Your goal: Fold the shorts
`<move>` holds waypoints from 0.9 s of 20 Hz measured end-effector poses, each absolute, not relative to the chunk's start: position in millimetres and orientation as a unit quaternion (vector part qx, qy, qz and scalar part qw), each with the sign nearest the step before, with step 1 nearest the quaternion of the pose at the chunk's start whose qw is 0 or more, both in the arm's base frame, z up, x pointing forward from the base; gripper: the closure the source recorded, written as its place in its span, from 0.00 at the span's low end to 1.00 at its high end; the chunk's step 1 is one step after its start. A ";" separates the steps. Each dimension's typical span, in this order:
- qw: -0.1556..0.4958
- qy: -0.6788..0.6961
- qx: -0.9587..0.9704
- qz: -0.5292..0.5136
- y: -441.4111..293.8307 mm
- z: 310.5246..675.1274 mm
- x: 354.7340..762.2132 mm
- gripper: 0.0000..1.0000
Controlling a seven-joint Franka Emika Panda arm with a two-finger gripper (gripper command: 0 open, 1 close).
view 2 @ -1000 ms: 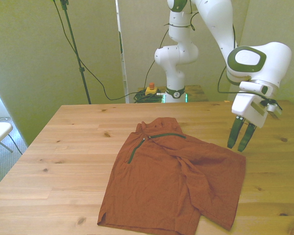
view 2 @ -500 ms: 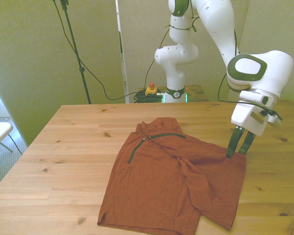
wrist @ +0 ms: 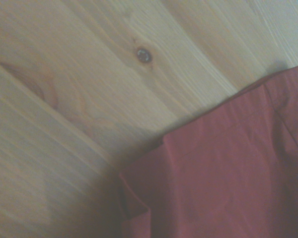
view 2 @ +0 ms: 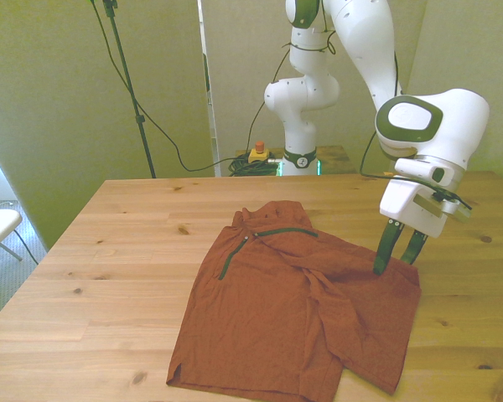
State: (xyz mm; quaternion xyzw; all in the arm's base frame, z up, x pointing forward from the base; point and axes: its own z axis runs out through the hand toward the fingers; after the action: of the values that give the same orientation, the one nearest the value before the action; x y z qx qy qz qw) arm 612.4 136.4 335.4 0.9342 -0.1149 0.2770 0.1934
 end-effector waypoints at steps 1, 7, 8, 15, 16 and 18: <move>0.192 -0.115 0.934 0.277 136.8 334.6 612.4 1.00; 0.160 -0.126 0.936 0.288 143.6 330.8 613.8 1.00; 0.156 -0.127 0.936 0.290 144.4 330.1 614.0 1.00; 0.144 -0.126 0.938 0.290 147.7 324.7 610.7 1.00; 0.144 -0.126 0.938 0.289 148.0 324.1 610.3 1.00; 0.144 -0.126 0.938 0.288 147.9 323.0 609.6 1.00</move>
State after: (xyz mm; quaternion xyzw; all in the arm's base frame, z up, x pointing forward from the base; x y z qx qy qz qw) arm 609.6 147.9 323.0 0.9382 -0.1262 0.2885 0.1436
